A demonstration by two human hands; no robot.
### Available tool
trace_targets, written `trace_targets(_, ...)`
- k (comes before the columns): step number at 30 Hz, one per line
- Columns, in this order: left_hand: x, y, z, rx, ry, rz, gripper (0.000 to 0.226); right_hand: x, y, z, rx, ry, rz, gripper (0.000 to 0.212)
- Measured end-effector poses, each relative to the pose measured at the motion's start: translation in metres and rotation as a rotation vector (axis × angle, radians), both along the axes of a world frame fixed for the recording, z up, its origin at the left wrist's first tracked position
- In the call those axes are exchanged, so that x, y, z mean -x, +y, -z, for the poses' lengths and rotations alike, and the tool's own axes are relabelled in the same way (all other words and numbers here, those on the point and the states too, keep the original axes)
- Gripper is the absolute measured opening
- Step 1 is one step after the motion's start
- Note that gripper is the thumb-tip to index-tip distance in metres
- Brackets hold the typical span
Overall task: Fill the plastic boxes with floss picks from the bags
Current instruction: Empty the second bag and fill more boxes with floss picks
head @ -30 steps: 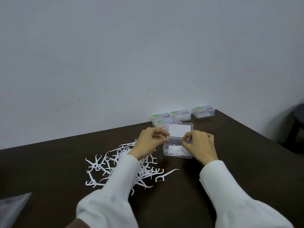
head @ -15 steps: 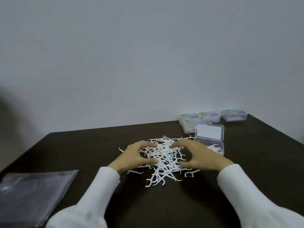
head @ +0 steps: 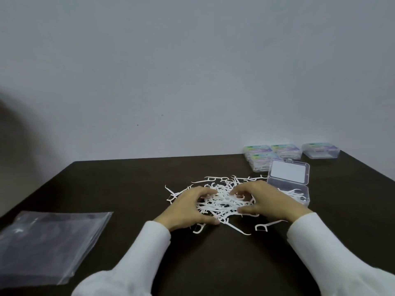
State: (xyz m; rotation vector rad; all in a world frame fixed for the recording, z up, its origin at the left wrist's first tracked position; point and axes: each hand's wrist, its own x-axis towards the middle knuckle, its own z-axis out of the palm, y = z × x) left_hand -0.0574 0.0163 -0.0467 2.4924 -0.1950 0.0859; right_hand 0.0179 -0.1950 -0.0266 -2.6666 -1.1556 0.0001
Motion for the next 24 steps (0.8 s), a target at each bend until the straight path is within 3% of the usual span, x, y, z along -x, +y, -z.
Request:
trace_targets(3,-0.002,0.002,0.002,0.019,-0.08,-0.017,0.047,0.0,0.001,0.002,-0.018,-0.089,-0.006,0.035)
trace_targets(8,-0.001,0.002,0.0,0.063,-0.165,-0.054,0.024,-0.003,-0.003,0.005,-0.115,-0.027,-0.006,0.03)
trace_targets(24,-0.001,-0.002,0.002,0.193,-0.319,-0.111,0.011,-0.002,-0.01,0.004,-0.51,-0.017,0.11,0.01)
